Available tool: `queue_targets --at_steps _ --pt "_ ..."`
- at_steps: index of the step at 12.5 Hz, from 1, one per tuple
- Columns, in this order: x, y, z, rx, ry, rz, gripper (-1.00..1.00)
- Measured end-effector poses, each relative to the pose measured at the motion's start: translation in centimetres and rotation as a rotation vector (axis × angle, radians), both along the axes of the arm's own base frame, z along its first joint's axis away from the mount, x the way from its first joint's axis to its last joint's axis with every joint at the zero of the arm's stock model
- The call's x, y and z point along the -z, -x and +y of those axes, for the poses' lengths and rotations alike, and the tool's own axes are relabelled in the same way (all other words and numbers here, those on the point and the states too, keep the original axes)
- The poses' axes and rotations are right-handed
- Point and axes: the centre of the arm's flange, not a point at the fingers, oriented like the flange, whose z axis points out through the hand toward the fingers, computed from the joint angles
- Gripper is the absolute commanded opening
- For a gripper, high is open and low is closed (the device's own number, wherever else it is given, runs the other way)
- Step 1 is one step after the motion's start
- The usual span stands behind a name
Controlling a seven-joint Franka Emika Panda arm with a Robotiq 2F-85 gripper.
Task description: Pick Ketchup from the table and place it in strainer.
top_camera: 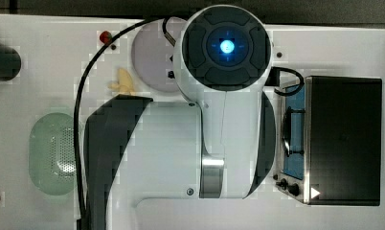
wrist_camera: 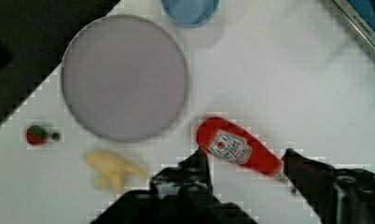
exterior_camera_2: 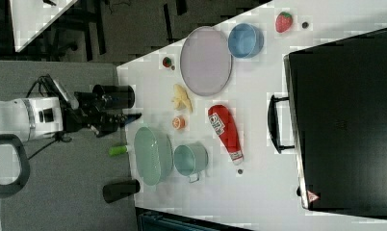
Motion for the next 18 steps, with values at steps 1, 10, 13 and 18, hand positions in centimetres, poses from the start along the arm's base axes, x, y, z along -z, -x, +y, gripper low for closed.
queue_targets --at_steps 1,10,13,18 --pt "0.4 2.7 -0.2 0.004 0.001 0.103 0.59" --pt "-0.5 5.7 -0.3 -0.136 0.0 0.007 1.0" --pt "9.1 4.6 0.9 -0.385 -0.025 0.11 1.0" --pt "20.9 5.3 1.7 -0.761 -0.063 0.146 1.0"
